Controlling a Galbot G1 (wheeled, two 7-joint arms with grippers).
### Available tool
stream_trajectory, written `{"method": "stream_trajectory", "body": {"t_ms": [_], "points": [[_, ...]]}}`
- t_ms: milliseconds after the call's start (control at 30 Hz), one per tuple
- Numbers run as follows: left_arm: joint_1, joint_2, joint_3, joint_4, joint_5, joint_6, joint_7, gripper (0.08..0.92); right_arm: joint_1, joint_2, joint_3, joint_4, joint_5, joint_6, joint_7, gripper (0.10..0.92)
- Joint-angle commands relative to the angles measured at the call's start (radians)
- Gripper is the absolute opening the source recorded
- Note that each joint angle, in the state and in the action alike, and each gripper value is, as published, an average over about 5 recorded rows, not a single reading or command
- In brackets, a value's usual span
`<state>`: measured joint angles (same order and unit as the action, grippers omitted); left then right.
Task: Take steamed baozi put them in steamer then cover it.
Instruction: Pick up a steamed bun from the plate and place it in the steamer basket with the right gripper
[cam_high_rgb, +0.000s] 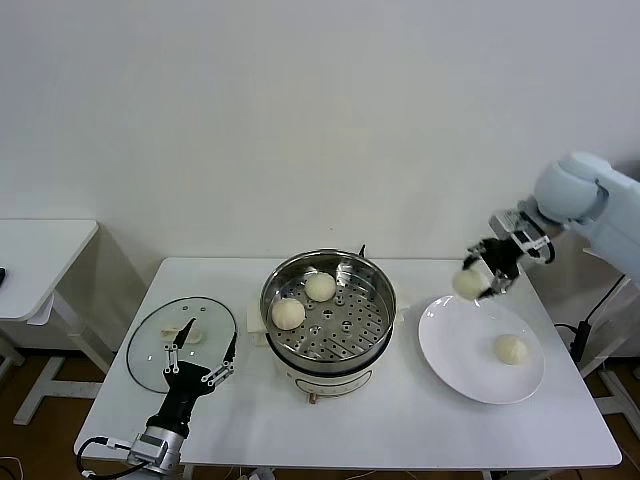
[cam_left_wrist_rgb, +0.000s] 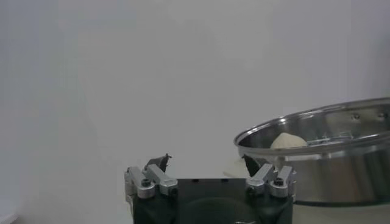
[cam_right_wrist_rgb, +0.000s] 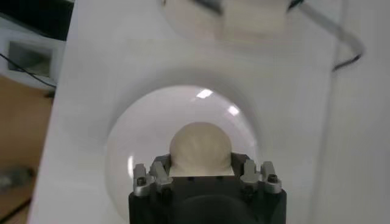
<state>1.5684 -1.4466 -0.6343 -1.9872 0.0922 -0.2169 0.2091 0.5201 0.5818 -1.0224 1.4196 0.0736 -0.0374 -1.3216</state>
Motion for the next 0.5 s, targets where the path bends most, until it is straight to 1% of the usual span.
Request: {"method": "stream_trajectory", "body": {"t_ms": [33,133,267,500], "points": [[-0.003,0.002,-0.010,0.000,-0.001,0.004,0.001,0.823,0.271,0.216,-0.139,0.031,0.011,0.329,0.060,0.670],[-0.006,0.007,-0.018,0.005,-0.004,0.005,0.002,0.823,0.282,0.318,-0.185,0.020,-0.030,0.441,0.125,0.670],[-0.009,0.019,-0.036,0.015,-0.013,0.007,0.004,0.823,0.274,0.433,-0.226,0.018,-0.121,0.544,0.195,0.670],[-0.015,0.031,-0.056,0.046,-0.021,0.002,0.014,0.823,0.233,0.554,-0.284,0.032,-0.236,0.682,0.265,0.670]]}}
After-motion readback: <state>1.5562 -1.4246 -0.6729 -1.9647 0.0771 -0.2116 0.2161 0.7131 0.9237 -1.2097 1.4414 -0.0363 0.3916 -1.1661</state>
